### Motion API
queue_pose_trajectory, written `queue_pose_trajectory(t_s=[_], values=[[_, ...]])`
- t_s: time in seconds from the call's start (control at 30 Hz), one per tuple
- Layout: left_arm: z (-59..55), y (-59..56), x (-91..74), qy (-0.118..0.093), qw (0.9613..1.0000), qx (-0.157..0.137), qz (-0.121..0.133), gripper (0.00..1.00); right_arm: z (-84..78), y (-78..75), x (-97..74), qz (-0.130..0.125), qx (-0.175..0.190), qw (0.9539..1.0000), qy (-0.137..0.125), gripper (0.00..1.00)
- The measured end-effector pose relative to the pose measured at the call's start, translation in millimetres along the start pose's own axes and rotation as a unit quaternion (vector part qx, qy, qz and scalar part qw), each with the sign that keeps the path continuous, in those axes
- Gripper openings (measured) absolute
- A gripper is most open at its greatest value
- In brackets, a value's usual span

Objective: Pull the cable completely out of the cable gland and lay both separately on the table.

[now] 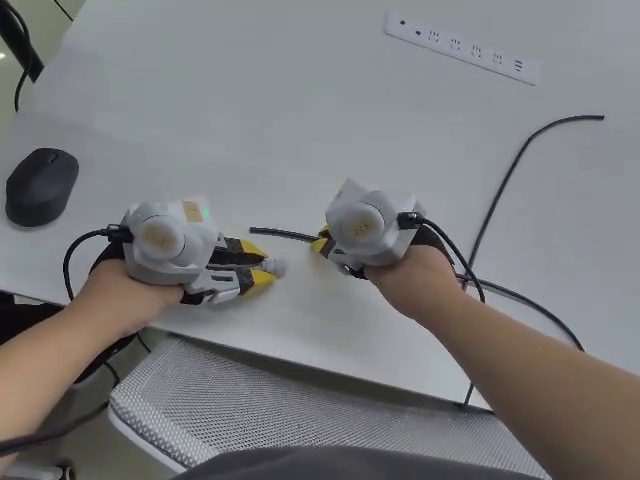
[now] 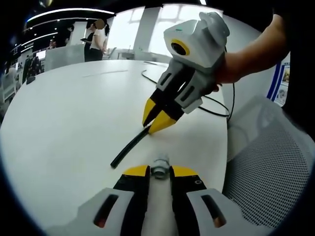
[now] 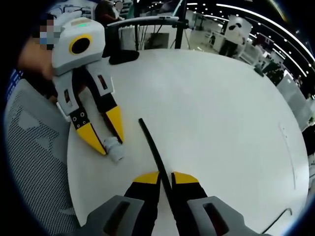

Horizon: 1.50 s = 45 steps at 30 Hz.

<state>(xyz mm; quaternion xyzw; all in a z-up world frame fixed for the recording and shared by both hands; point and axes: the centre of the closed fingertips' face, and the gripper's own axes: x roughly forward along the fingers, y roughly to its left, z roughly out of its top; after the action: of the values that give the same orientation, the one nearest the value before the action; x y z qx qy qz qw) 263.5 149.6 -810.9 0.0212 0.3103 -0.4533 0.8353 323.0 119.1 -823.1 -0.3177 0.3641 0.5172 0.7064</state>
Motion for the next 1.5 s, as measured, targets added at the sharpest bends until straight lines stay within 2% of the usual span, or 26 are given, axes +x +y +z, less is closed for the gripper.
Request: queue_pose_trajectory(t_s=[0.37, 0.53, 0.7, 0.77, 0.8, 0.83, 0.97, 1.03, 1.07, 1.2, 1.27, 1.37, 1.5], values=[[0.7, 1.0, -3.1, 0.004, 1.0000, -0.001, 0.005, 0.22, 5.5, -4.4, -12.7, -0.001, 0.001, 1.0000, -0.009, 0.12], [4.5, 3.8, -6.6, -0.003, 0.9999, -0.005, 0.011, 0.27, 6.3, -6.9, -25.0, -0.009, 0.007, 0.9997, -0.021, 0.20], [9.8, 1.5, -10.5, -0.007, 0.9999, -0.006, 0.013, 0.33, 4.1, -11.8, -43.8, -0.021, 0.038, 0.9983, -0.039, 0.27], [12.7, 0.1, -12.9, -0.013, 0.9998, -0.013, 0.012, 0.35, 4.3, -16.4, -52.4, -0.031, 0.057, 0.9966, -0.052, 0.32], [16.1, -1.2, -15.0, -0.019, 0.9993, -0.029, 0.012, 0.36, 4.6, -18.1, -59.5, -0.032, 0.074, 0.9948, -0.062, 0.34], [19.0, -2.3, -16.9, -0.023, 0.9992, -0.029, 0.014, 0.37, 5.7, -18.6, -66.0, -0.029, 0.090, 0.9927, -0.075, 0.35], [31.3, -7.6, -24.0, -0.037, 0.9985, -0.032, 0.025, 0.45, 0.4, -25.8, -85.8, -0.040, 0.104, 0.9898, -0.090, 0.40], [36.3, -8.9, -28.3, -0.040, 0.9983, -0.031, 0.030, 0.49, -1.7, -30.3, -97.6, -0.048, 0.124, 0.9857, -0.103, 0.43], [39.3, -10.5, -31.4, -0.042, 0.9982, -0.031, 0.030, 0.48, -0.2, -30.9, -104.2, -0.047, 0.138, 0.9821, -0.119, 0.44], [50.5, -12.4, -42.6, -0.051, 0.9975, -0.033, 0.037, 0.48, -3.6, -34.6, -126.5, -0.049, 0.150, 0.9773, -0.141, 0.52], [55.2, -13.8, -46.5, -0.055, 0.9971, -0.038, 0.036, 0.50, -3.1, -36.9, -138.4, -0.049, 0.168, 0.9709, -0.164, 0.57], [62.4, -15.3, -52.9, -0.062, 0.9966, -0.039, 0.038, 0.53, -9.3, -34.2, -155.3, -0.046, 0.179, 0.9664, -0.179, 0.61], [78.2, -15.9, -65.0, -0.088, 0.9937, -0.058, 0.039, 0.58, -19.1, -27.2, -172.2, -0.049, 0.187, 0.9614, -0.196, 0.66]])
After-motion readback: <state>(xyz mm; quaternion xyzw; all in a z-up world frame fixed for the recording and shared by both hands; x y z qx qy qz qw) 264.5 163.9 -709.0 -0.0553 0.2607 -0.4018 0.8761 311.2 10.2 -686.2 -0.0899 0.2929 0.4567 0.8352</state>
